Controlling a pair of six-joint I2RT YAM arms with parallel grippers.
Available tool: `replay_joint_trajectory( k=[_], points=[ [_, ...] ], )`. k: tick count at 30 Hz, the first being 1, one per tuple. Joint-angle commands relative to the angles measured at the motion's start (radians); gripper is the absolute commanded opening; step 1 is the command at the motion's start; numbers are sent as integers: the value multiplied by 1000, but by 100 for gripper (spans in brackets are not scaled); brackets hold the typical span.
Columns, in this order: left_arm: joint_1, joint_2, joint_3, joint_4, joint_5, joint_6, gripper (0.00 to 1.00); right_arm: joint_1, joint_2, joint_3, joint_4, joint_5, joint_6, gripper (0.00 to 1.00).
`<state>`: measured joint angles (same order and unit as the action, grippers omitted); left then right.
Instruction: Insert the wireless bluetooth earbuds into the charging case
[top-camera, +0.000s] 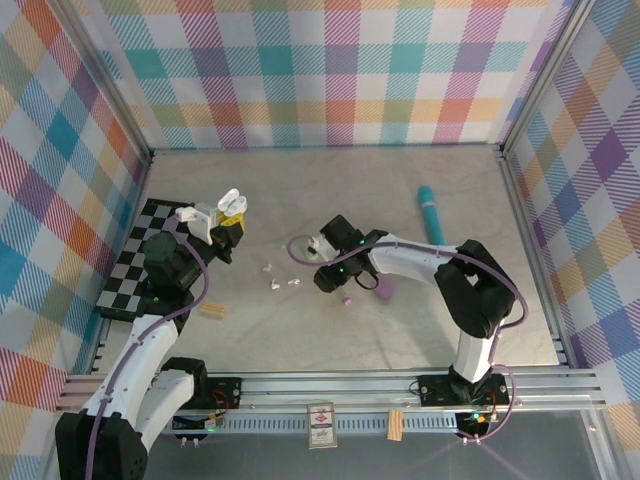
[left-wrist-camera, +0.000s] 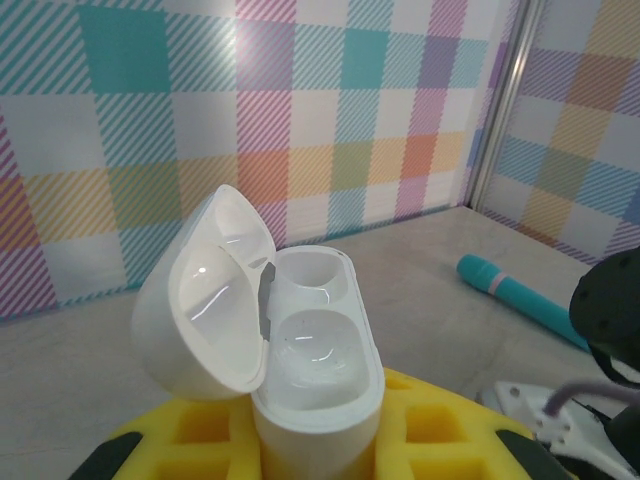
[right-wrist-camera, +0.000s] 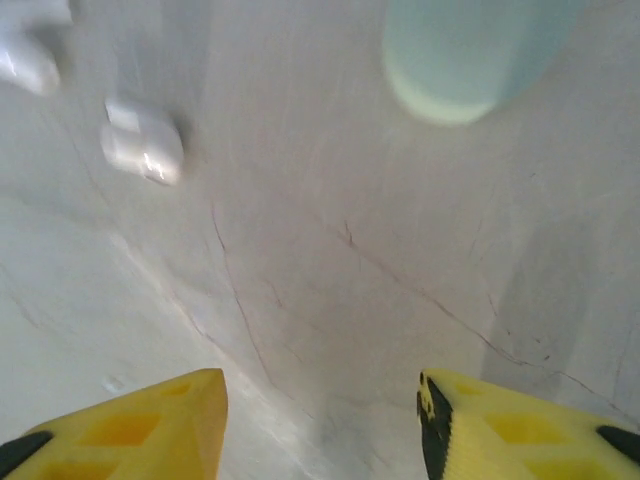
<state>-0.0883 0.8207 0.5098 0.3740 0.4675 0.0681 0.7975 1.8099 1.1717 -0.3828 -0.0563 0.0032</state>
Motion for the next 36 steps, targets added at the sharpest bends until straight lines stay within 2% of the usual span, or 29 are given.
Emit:
replay_joint_trajectory(
  k=[1, 3, 8, 18, 30, 33, 36],
  points=[
    [10, -19, 15, 41, -67, -23, 0, 36, 13, 71, 34, -70, 260, 60],
    [10, -10, 17, 45, -89, -32, 0, 81, 55, 123, 24, -6, 258, 63],
    [9, 12, 40, 23, -74, -12, 0, 126, 164, 269, -51, 80, 273, 64],
    [11, -24, 52, -28, -49, 7, 0, 137, 278, 349, -152, 183, 246, 43],
    [10, -39, 56, -49, -24, 4, 0, 138, 255, 313, -158, 212, 258, 30],
    [10, -36, 62, -53, -16, 4, 0, 138, 246, 316, -161, 199, 252, 32],
    [10, -39, 66, -60, -10, 4, 0, 139, 205, 292, -122, 131, 247, 42]
  ],
)
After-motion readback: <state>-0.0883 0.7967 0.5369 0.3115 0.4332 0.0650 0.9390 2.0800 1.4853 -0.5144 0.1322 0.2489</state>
